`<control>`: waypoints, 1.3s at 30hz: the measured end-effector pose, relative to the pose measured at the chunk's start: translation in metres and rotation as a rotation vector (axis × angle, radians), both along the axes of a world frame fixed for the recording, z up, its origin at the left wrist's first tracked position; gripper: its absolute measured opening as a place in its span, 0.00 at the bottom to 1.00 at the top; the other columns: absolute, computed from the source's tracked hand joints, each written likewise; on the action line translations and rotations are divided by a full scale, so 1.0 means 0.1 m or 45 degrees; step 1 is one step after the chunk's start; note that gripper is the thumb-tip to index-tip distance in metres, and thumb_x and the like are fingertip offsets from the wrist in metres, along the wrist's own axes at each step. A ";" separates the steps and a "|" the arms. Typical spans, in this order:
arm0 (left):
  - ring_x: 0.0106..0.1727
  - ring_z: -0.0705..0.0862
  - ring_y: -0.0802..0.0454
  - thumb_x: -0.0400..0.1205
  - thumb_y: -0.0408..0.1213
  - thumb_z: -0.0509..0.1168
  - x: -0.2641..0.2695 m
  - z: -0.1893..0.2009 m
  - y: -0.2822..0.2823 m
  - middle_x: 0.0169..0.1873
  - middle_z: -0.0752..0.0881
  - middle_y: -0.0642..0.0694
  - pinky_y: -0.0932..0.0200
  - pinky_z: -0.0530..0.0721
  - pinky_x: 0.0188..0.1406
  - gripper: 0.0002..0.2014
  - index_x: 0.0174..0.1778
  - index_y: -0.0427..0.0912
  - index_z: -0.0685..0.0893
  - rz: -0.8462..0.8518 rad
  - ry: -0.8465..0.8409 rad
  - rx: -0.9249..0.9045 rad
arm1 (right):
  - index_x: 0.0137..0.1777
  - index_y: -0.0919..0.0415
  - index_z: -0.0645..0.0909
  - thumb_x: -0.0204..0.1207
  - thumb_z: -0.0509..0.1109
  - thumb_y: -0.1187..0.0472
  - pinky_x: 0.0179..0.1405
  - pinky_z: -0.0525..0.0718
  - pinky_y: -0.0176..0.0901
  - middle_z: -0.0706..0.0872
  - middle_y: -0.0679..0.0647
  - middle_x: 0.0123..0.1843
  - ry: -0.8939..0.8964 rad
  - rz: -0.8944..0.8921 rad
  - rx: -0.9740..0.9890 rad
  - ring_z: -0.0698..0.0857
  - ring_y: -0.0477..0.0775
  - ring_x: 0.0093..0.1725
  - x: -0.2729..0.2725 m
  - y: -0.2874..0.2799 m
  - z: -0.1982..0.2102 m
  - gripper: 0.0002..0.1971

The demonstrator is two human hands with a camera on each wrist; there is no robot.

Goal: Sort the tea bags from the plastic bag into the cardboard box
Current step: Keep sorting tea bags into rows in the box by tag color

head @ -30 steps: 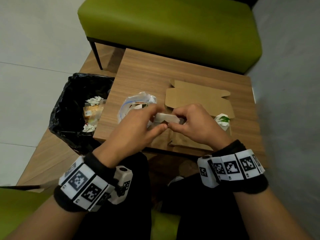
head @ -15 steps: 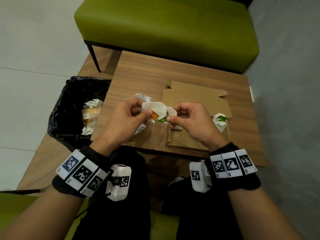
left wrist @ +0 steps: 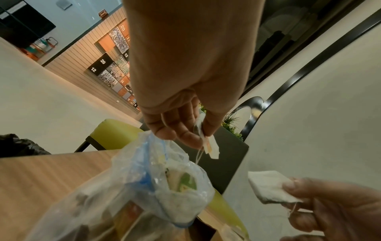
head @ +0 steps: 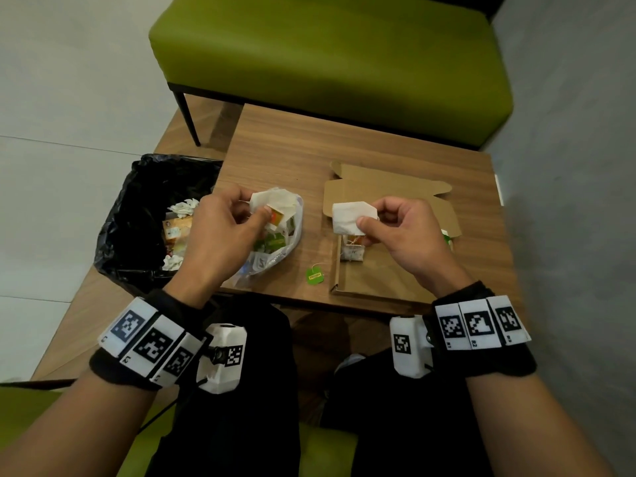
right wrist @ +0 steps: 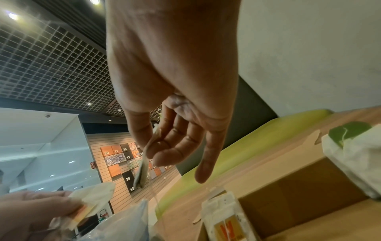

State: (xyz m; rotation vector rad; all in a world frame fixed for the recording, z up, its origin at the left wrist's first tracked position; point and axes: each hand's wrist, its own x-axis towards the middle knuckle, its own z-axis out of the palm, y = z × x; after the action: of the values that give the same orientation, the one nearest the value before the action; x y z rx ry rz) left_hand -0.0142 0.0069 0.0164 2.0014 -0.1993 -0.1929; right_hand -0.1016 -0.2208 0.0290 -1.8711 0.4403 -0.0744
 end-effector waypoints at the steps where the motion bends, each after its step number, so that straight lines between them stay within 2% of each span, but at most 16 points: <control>1: 0.40 0.91 0.56 0.82 0.36 0.71 0.00 0.00 0.00 0.39 0.92 0.49 0.56 0.91 0.41 0.05 0.52 0.43 0.86 0.012 -0.038 0.034 | 0.47 0.66 0.87 0.78 0.74 0.69 0.37 0.88 0.39 0.91 0.67 0.43 0.006 -0.001 -0.011 0.87 0.50 0.33 -0.01 -0.02 0.01 0.01; 5: 0.44 0.88 0.55 0.80 0.42 0.72 0.00 0.01 0.01 0.47 0.91 0.48 0.50 0.89 0.47 0.12 0.58 0.47 0.84 -0.029 -0.221 0.341 | 0.46 0.66 0.87 0.77 0.75 0.69 0.32 0.83 0.31 0.88 0.56 0.35 0.008 -0.020 -0.038 0.84 0.41 0.29 -0.09 -0.11 0.03 0.00; 8: 0.53 0.87 0.47 0.78 0.48 0.74 -0.05 0.05 0.01 0.58 0.87 0.47 0.42 0.85 0.56 0.23 0.68 0.46 0.80 -0.149 -0.298 0.591 | 0.48 0.67 0.88 0.76 0.76 0.68 0.33 0.84 0.33 0.89 0.57 0.36 0.024 0.026 -0.043 0.84 0.44 0.30 -0.15 -0.13 0.05 0.04; 11: 0.57 0.85 0.45 0.78 0.50 0.73 -0.12 0.12 -0.03 0.68 0.80 0.49 0.42 0.82 0.58 0.26 0.70 0.46 0.77 -0.203 -0.499 0.739 | 0.49 0.59 0.89 0.75 0.77 0.67 0.37 0.85 0.37 0.89 0.56 0.38 0.074 0.156 -0.040 0.84 0.47 0.34 -0.20 -0.10 0.09 0.05; 13: 0.58 0.83 0.51 0.79 0.50 0.72 -0.20 0.20 -0.11 0.66 0.80 0.53 0.55 0.80 0.58 0.25 0.71 0.49 0.77 -0.251 -0.493 0.652 | 0.50 0.54 0.88 0.76 0.77 0.66 0.38 0.83 0.36 0.88 0.51 0.39 0.094 0.289 -0.092 0.83 0.44 0.35 -0.23 -0.07 0.12 0.07; 15: 0.56 0.81 0.61 0.80 0.49 0.71 -0.32 0.27 -0.23 0.60 0.82 0.60 0.69 0.77 0.55 0.25 0.72 0.51 0.76 -0.419 -0.328 0.417 | 0.53 0.55 0.88 0.75 0.78 0.67 0.39 0.82 0.32 0.89 0.51 0.40 0.095 0.389 -0.079 0.83 0.41 0.36 -0.28 -0.04 0.16 0.10; 17: 0.54 0.82 0.65 0.80 0.45 0.72 -0.42 0.27 -0.33 0.59 0.85 0.61 0.69 0.79 0.51 0.26 0.74 0.50 0.76 -0.649 -0.120 0.188 | 0.56 0.58 0.87 0.73 0.79 0.67 0.42 0.84 0.39 0.91 0.57 0.41 0.063 0.409 -0.018 0.86 0.49 0.38 -0.35 0.00 0.20 0.13; 20: 0.46 0.87 0.63 0.79 0.38 0.74 -0.51 0.19 -0.38 0.45 0.91 0.55 0.65 0.82 0.47 0.20 0.67 0.48 0.82 -0.802 0.041 0.075 | 0.58 0.56 0.84 0.70 0.80 0.65 0.50 0.86 0.56 0.91 0.61 0.42 -0.023 0.360 0.081 0.87 0.69 0.44 -0.49 0.04 0.25 0.17; 22: 0.42 0.90 0.58 0.79 0.35 0.74 -0.58 0.16 -0.40 0.40 0.92 0.51 0.54 0.88 0.46 0.13 0.59 0.46 0.87 -0.757 0.102 -0.005 | 0.62 0.55 0.82 0.67 0.81 0.61 0.55 0.86 0.61 0.90 0.62 0.44 -0.030 0.315 0.175 0.87 0.69 0.45 -0.58 0.04 0.24 0.22; 24: 0.43 0.91 0.47 0.79 0.32 0.74 -0.67 0.16 -0.40 0.40 0.92 0.44 0.44 0.89 0.49 0.08 0.52 0.42 0.89 -0.687 0.195 -0.169 | 0.67 0.52 0.80 0.66 0.83 0.61 0.58 0.85 0.64 0.91 0.62 0.49 0.022 0.338 0.252 0.89 0.66 0.50 -0.67 0.05 0.19 0.29; 26: 0.44 0.90 0.39 0.78 0.30 0.73 -0.75 0.17 -0.39 0.41 0.91 0.38 0.44 0.88 0.51 0.05 0.48 0.39 0.89 -0.615 0.297 -0.334 | 0.65 0.48 0.82 0.67 0.83 0.65 0.59 0.88 0.56 0.92 0.55 0.56 0.102 0.394 0.277 0.90 0.57 0.55 -0.75 0.09 0.10 0.27; 27: 0.43 0.89 0.40 0.79 0.29 0.73 -0.77 0.17 -0.39 0.41 0.91 0.35 0.45 0.88 0.50 0.04 0.47 0.39 0.89 -0.597 0.334 -0.394 | 0.61 0.46 0.85 0.69 0.82 0.66 0.58 0.88 0.51 0.92 0.52 0.56 0.130 0.415 0.277 0.90 0.53 0.55 -0.80 0.12 0.06 0.23; 30: 0.42 0.88 0.45 0.79 0.29 0.72 -0.79 0.16 -0.36 0.41 0.91 0.35 0.52 0.88 0.46 0.03 0.47 0.40 0.89 -0.550 0.356 -0.445 | 0.48 0.49 0.91 0.72 0.80 0.60 0.50 0.86 0.55 0.92 0.57 0.46 0.136 0.444 0.216 0.88 0.59 0.45 -0.92 0.18 0.02 0.07; 31: 0.42 0.89 0.45 0.79 0.30 0.72 -0.79 0.15 -0.34 0.40 0.91 0.36 0.54 0.88 0.45 0.03 0.47 0.40 0.89 -0.508 0.332 -0.425 | 0.46 0.51 0.91 0.73 0.79 0.59 0.47 0.86 0.50 0.92 0.57 0.43 0.137 0.441 0.204 0.88 0.57 0.43 -0.98 0.17 0.04 0.03; 35: 0.41 0.89 0.50 0.80 0.35 0.73 -0.74 0.09 -0.27 0.36 0.90 0.48 0.57 0.87 0.41 0.02 0.45 0.47 0.89 -0.362 0.108 -0.152 | 0.45 0.52 0.91 0.73 0.76 0.56 0.43 0.84 0.36 0.91 0.53 0.40 0.104 0.393 0.232 0.88 0.48 0.41 -1.15 0.15 0.19 0.04; 39: 0.36 0.87 0.60 0.79 0.39 0.73 -0.72 0.05 -0.25 0.32 0.89 0.55 0.60 0.86 0.37 0.02 0.42 0.50 0.89 -0.274 -0.078 0.062 | 0.48 0.54 0.90 0.78 0.72 0.57 0.38 0.85 0.39 0.91 0.57 0.39 0.054 0.400 0.312 0.87 0.48 0.35 -1.25 0.30 0.27 0.06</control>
State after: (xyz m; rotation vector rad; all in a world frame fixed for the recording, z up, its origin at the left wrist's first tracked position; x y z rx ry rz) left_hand -0.0866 -0.0181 0.0209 2.0345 -0.4535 -0.2759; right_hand -0.2262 -0.1910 0.0556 -1.6807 0.1705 0.2213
